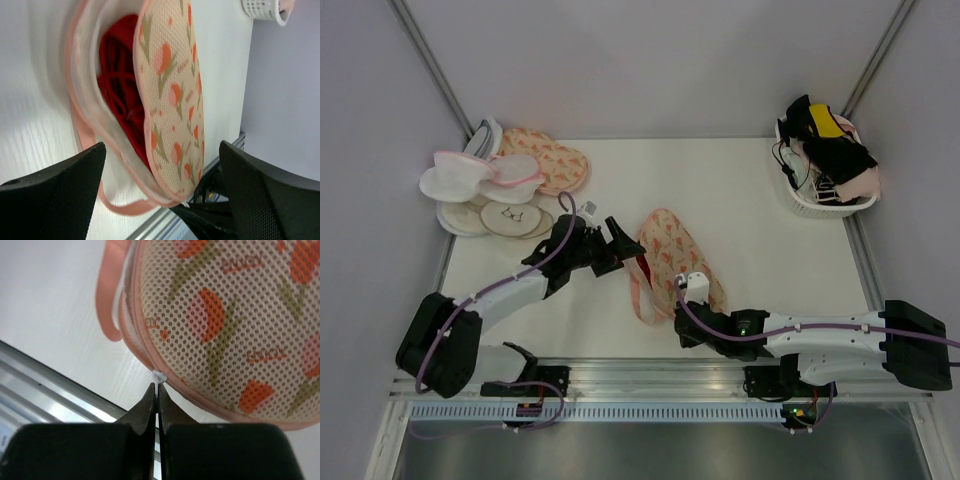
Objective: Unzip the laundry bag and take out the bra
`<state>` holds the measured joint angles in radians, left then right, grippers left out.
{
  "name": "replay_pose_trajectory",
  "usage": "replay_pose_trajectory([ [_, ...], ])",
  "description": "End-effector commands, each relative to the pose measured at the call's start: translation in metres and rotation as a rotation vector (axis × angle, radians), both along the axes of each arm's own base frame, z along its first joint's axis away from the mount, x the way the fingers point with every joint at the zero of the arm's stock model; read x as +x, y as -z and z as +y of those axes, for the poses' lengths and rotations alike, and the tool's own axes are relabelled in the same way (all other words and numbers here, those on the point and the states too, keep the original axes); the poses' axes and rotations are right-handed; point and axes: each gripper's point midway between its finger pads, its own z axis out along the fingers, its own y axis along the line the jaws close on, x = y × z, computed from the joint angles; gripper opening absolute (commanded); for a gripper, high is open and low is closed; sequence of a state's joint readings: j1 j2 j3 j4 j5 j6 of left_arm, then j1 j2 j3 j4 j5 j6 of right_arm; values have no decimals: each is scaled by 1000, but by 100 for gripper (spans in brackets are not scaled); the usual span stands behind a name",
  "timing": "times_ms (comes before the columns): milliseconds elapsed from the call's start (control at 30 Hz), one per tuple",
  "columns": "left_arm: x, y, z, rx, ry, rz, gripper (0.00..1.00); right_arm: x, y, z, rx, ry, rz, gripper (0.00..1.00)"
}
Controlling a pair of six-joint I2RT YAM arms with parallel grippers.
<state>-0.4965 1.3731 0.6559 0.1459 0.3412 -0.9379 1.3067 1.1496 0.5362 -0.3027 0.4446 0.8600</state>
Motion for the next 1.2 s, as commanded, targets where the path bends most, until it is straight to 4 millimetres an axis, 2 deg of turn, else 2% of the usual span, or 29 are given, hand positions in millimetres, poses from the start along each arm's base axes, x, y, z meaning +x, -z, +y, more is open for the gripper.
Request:
replay_pose_trajectory([
  [0, -33, -2, 10, -10, -4, 21, 97, -1, -33, 47, 189, -106, -32, 1],
  [33, -52, 9, 8, -15, 22, 58, 97, -2, -36, 52, 203, -135, -39, 0],
  [100, -71, -3, -2, -93, 52, 53, 98, -9, -44, 66, 261, -191, -32, 1],
  [133, -83, 6, -1, -97, 57, 81, 98, -9, -49, 73, 285, -212, -42, 1],
  [167, -88, -2, -3, -135, 50, 82, 99, -10, -51, 76, 296, -225, -42, 1],
  [200, -98, -1, -8, -151, 73, 80, 100, -14, -55, 83, 323, -252, -38, 0],
  [367, -110, -14, -25, -217, 107, 79, 99, -13, -47, 92, 308, -275, -37, 0],
  [500, -113, -9, -38, -210, 122, 88, 96, -13, -40, 96, 281, -282, -26, 1],
  [533, -116, -2, -40, -208, 134, 106, 85, -13, -38, 97, 277, -282, -24, 0],
  [567, -114, -9, -45, -241, 144, 82, 76, -13, -38, 97, 276, -280, -24, 1],
  [600, -117, -6, -45, -243, 153, 89, 66, -13, -37, 96, 276, -273, -21, 1],
  [633, -117, -5, -47, -244, 159, 93, 43, -12, -39, 95, 280, -269, -25, 0],
  [667, -117, -4, -47, -242, 159, 91, 33, -12, -38, 93, 277, -266, -27, 0],
  [700, -116, -1, -45, -233, 151, 91, 15, -11, -39, 90, 279, -259, -31, 0],
  [767, -115, 3, -41, -210, 136, 91, 2, -10, -38, 85, 266, -248, -34, 1],
  [933, -103, 5, -28, -124, 78, 39, 2, -10, -37, 69, 243, -211, -27, 0],
  [1033, -91, 2, -16, -93, 41, 14, 2, -11, -21, 48, 154, -160, 10, 0],
  [1067, -84, -2, -10, -90, 17, 0, 2, -13, -10, 35, 94, -140, 29, 1],
  [1167, -76, 1, 2, -55, 1, -6, 2, -14, 8, 12, 8, -83, 57, 1],
])
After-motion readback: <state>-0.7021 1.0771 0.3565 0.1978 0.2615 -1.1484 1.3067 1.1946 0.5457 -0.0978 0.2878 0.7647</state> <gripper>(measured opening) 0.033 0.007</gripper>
